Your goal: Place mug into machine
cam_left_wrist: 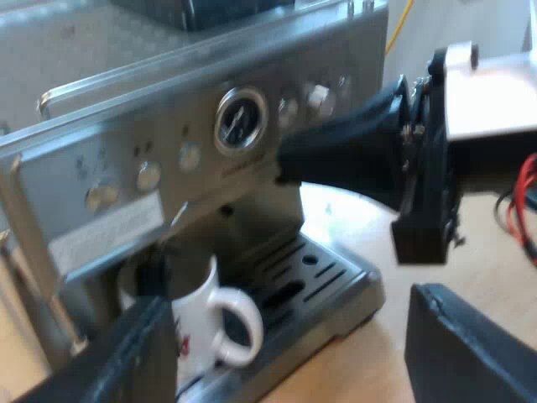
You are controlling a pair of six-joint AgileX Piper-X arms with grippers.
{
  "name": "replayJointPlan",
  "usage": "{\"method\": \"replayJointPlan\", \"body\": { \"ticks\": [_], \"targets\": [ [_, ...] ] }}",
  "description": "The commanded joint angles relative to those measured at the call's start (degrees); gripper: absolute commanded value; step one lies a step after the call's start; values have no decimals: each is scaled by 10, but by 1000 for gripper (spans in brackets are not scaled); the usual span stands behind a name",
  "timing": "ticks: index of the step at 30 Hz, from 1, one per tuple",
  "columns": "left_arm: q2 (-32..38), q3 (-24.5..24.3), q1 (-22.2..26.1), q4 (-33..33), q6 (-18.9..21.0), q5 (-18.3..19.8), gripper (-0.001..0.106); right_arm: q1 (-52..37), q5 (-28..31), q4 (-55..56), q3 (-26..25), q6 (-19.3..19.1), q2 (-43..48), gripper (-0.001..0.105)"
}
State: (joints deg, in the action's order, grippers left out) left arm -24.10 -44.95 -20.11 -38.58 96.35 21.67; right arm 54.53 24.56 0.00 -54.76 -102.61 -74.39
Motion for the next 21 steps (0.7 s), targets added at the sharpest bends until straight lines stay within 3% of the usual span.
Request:
{"method": "replayJointPlan", "body": {
  "ticks": [1, 6, 14, 21],
  "targets": [
    [-13, 10, -1, 14, -2, 26, 60, -8, -13, -24, -6, -12, -9, 0],
    [-18, 27, -1, 14, -2, 27, 60, -12, -17, -28, -22, -12, -33, 0],
    [-18, 27, -1, 15, -2, 27, 60, -12, -21, -28, -87, -19, -102, 0],
    [-18, 27, -1, 12, -2, 27, 60, -12, 7, -27, -93, -16, -115, 0]
  ]
}}
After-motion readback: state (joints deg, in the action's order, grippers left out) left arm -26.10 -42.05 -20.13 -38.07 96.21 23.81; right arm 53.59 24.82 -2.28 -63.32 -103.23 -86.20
